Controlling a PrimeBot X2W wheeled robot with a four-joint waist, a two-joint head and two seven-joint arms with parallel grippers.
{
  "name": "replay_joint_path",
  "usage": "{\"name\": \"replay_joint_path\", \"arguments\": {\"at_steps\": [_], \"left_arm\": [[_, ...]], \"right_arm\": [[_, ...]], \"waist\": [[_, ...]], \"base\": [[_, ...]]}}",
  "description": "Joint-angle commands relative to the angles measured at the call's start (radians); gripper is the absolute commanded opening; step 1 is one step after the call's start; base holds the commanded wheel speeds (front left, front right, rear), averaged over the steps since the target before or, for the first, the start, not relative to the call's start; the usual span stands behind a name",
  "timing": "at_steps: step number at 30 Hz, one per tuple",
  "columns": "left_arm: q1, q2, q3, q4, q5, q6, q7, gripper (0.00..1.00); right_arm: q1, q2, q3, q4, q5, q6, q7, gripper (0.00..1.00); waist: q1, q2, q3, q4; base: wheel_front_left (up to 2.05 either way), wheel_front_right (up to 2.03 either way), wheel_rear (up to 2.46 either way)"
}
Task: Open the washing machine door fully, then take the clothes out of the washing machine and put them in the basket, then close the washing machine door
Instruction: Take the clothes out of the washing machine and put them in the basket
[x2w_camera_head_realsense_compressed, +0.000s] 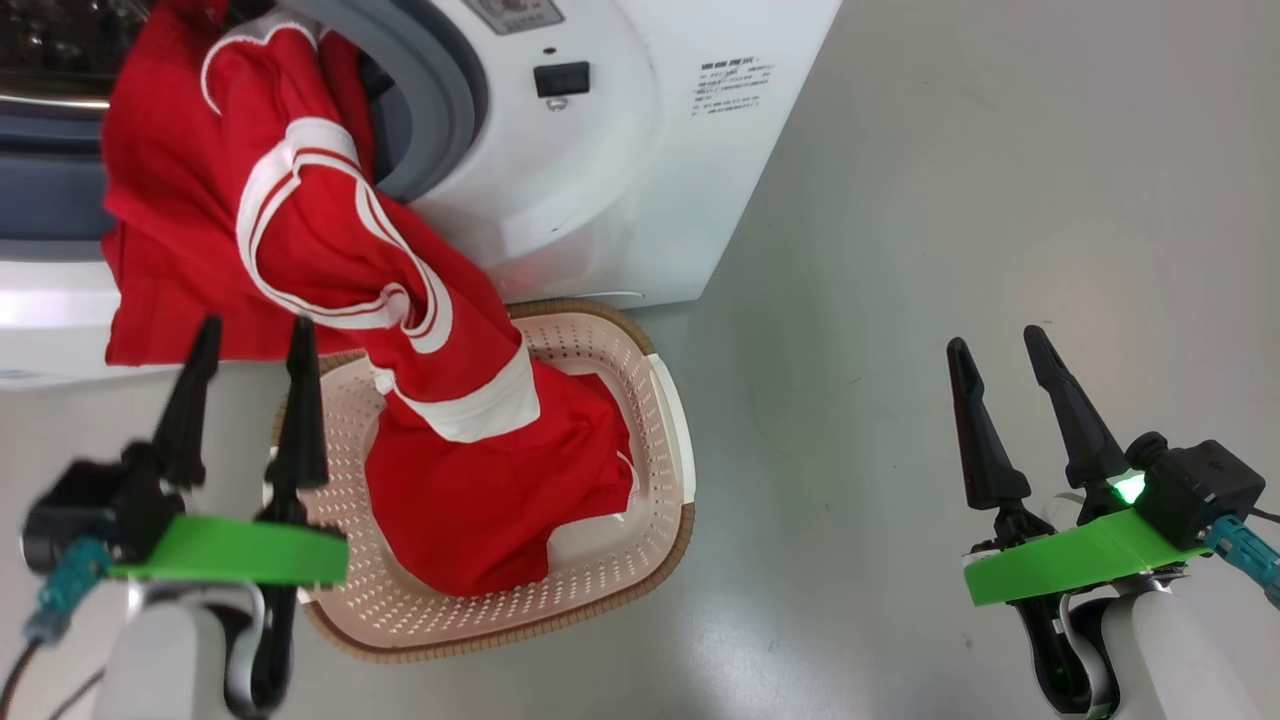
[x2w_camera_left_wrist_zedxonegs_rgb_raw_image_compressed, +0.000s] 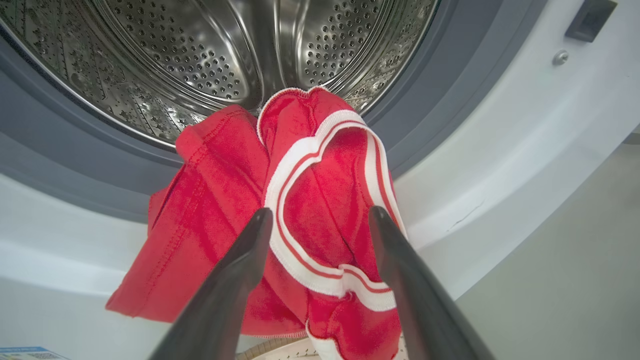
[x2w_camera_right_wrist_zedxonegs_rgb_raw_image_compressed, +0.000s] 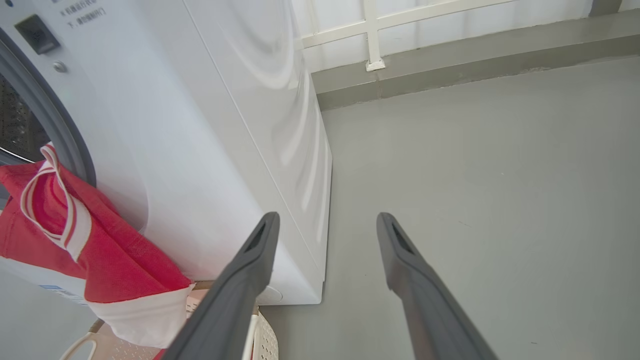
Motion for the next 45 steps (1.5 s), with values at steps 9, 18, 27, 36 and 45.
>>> {"name": "replay_joint_path", "arguments": {"at_steps": [9, 18, 27, 36, 45], "left_arm": [[-0.167, 0.06, -0.005, 0.086, 0.034, -0.006, -0.005, 1.0], [-0.304, 0.091, -0.021, 0.231, 0.073, -0.006, -0.005, 1.0], [-0.42, 0.12, -0.011, 0.383, 0.092, -0.006, -0.005, 1.0], [-0.539, 0.155, -0.03, 0.54, 0.074, -0.006, -0.005, 1.0], [-0.612, 0.197, -0.097, 0.647, 0.011, -0.006, -0.005, 1.0]], "right_arm": [[-0.011, -0.001, 0.03, -0.026, -0.003, 0.007, -0.006, 1.0], [-0.018, -0.001, 0.043, -0.027, 0.004, 0.007, -0.006, 1.0], [-0.021, -0.001, 0.062, -0.022, 0.01, 0.007, -0.006, 1.0], [-0.021, -0.001, 0.086, -0.015, 0.018, 0.007, -0.006, 1.0], [-0.022, -0.001, 0.094, -0.019, 0.025, 0.007, -0.006, 1.0]], "waist": [[0.0, -0.0001, 0.027, -0.012], [0.0, -0.0001, 0.044, -0.037], [0.0, -0.0001, 0.045, -0.066], [0.0, -0.0001, 0.043, -0.097], [0.0, -0.0001, 0.051, -0.118]], "base": [[0.0, 0.0, 0.0], [0.0, 0.0, 0.0], [0.0, 0.0, 0.0], [0.0, 0.0, 0.0], [0.0, 0.0, 0.0]]}}
